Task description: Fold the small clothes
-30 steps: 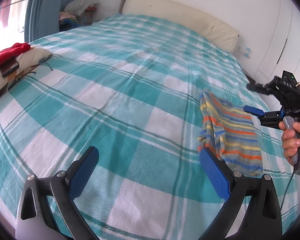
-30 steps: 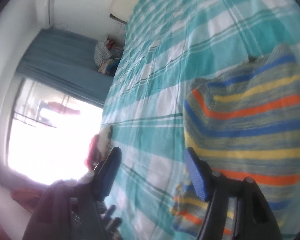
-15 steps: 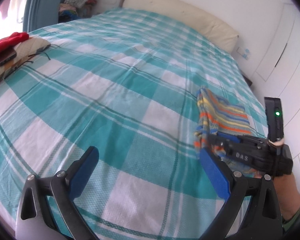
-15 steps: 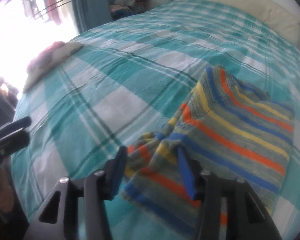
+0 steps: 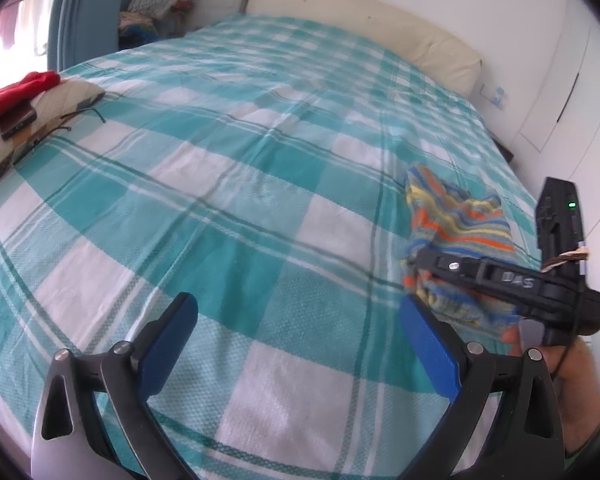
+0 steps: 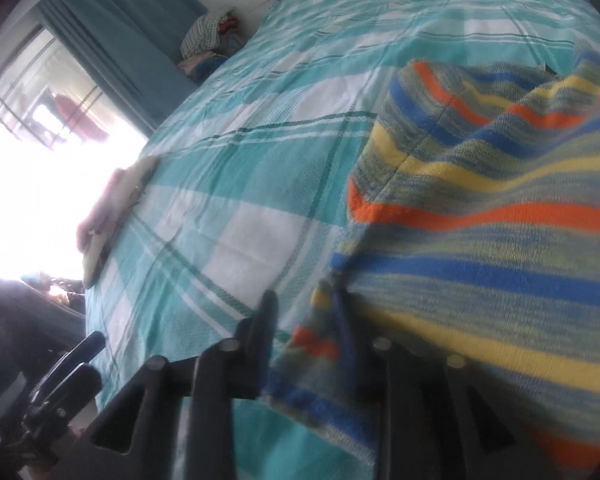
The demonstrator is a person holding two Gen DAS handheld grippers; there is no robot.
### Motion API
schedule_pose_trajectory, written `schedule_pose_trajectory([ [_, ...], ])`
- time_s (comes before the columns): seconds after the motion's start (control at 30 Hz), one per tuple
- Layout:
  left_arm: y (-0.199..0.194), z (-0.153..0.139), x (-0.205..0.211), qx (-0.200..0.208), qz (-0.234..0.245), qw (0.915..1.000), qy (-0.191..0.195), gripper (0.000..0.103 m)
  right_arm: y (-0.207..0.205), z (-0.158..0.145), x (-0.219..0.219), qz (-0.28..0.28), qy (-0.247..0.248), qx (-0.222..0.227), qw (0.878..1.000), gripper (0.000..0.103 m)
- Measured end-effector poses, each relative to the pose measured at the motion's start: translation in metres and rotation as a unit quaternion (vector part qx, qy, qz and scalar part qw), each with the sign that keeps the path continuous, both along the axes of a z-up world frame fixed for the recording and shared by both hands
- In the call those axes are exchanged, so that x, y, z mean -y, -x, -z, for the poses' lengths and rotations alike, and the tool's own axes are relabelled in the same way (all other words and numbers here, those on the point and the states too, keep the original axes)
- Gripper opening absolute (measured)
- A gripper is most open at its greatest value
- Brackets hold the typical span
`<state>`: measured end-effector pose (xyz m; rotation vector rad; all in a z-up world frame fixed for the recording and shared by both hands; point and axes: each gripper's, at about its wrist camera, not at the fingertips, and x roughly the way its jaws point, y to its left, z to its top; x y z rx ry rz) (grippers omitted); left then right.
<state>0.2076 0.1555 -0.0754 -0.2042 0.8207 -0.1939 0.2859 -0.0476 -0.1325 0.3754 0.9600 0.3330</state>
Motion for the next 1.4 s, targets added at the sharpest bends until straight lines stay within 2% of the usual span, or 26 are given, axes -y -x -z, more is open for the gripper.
schedule_pose_trajectory([
  [0.1, 0.000, 0.000, 0.002, -0.003, 0.007, 1.0000, 0.002, 0.101, 0.039, -0.045, 0.012, -0.012, 0.020, 0.071, 0.997, 0.051],
  [0.2, 0.000, 0.001, 0.014, -0.004, 0.023, 0.9997, 0.000, 0.101, 0.072, -0.073, 0.038, 0.016, 0.059, 0.118, 0.991, 0.056],
  [0.27, 0.002, 0.004, 0.027, -0.006, 0.037, 0.9992, -0.009, 0.101, 0.081, -0.064, 0.059, 0.041, 0.068, 0.109, 0.991, 0.056],
  [0.3, 0.003, 0.006, 0.035, -0.008, 0.047, 0.9987, -0.017, 0.101, 0.079, -0.051, 0.070, 0.049, 0.072, 0.084, 0.993, 0.056],
  [0.37, 0.005, 0.012, 0.051, -0.015, 0.071, 0.9968, -0.032, 0.101, 0.069, -0.005, 0.079, 0.037, 0.069, -0.006, 0.997, 0.053],
  [0.4, 0.007, 0.015, 0.058, -0.019, 0.084, 0.9956, -0.036, 0.101, 0.070, 0.007, 0.079, 0.033, 0.067, -0.013, 0.997, 0.052],
  [0.43, 0.008, 0.019, 0.063, -0.024, 0.095, 0.9944, -0.040, 0.101, 0.078, 0.004, 0.077, 0.035, 0.075, 0.019, 0.996, 0.052],
  [0.47, 0.009, 0.020, 0.067, -0.029, 0.104, 0.9934, -0.040, 0.101, 0.084, -0.002, 0.074, 0.034, 0.076, 0.033, 0.996, 0.055],
  [0.57, 0.000, 0.019, 0.071, -0.043, 0.127, 0.9910, -0.005, 0.101, 0.102, -0.019, 0.083, 0.040, 0.022, 0.051, 0.998, 0.070],
  [0.67, -0.035, 0.011, 0.075, -0.065, 0.134, 0.9869, 0.061, 0.102, 0.120, -0.035, 0.110, 0.082, 0.031, 0.082, 0.993, 0.079],
  [0.73, -0.070, 0.014, 0.082, -0.085, 0.154, 0.9790, 0.104, 0.102, 0.118, -0.042, 0.139, 0.114, 0.023, 0.087, 0.989, 0.084],
  [0.83, -0.128, 0.037, 0.102, -0.143, 0.169, 0.9692, 0.108, 0.102, 0.099, -0.038, 0.185, 0.156, -0.035, 0.067, 0.985, 0.084],
  [0.9, -0.149, 0.052, 0.114, -0.171, 0.172, 0.9636, 0.113, 0.102, 0.078, -0.027, 0.204, 0.162, -0.081, 0.042, 0.983, 0.084],
  [1.0, -0.157, 0.058, 0.134, -0.163, 0.193, 0.9616, 0.109, 0.102, 0.049, -0.005, 0.204, 0.138, -0.152, 0.027, 0.978, 0.083],
  [1.03, -0.155, 0.057, 0.141, -0.158, 0.201, 0.9615, 0.101, 0.102, 0.039, 0.003, 0.197, 0.125, -0.161, 0.021, 0.979, 0.081],
  [1.07, -0.151, 0.058, 0.150, -0.156, 0.217, 0.9586, 0.098, 0.102, 0.032, 0.010, 0.185, 0.112, -0.149, 0.018, 0.982, 0.065],
  [1.1, -0.146, 0.059, 0.160, -0.157, 0.238, 0.9541, 0.094, 0.099, 0.025, 0.014, 0.169, 0.093, -0.117, 0.011, 0.989, 0.041],
  [1.13, -0.141, 0.059, 0.172, -0.158, 0.258, 0.9504, 0.072, 0.084, 0.020, 0.016, 0.154, 0.079, -0.081, 0.002, 0.994, 0.037],
  [1.17, -0.135, 0.059, 0.184, -0.150, 0.272, 0.9500, 0.031, 0.055, 0.019, 0.014, 0.147, 0.080, -0.058, 0.003, 0.995, 0.034],
  [1.2, -0.130, 0.056, 0.191, -0.143, 0.282, 0.9487, 0.010, 0.047, 0.019, 0.010, 0.145, 0.081, -0.053, 0.004, 0.995, 0.029],
  [1.23, -0.130, 0.051, 0.193, -0.147, 0.285, 0.9471, 0.022, 0.027, 0.018, 0.004, 0.145, 0.079, -0.054, 0.006, 0.995, 0.028],
  [1.3, -0.136, 0.030, 0.190, -0.148, 0.266, 0.9506, 0.062, 0.023, 0.015, -0.014, 0.143, 0.068, -0.029, 0.024, 0.997, 0.027],
  [1.4, -0.134, -0.023, 0.192, -0.089, 0.265, 0.9563, 0.087, 0.023, 0.012, -0.061, 0.139, 0.050, 0.001, 0.071, 0.996, 0.027],
])
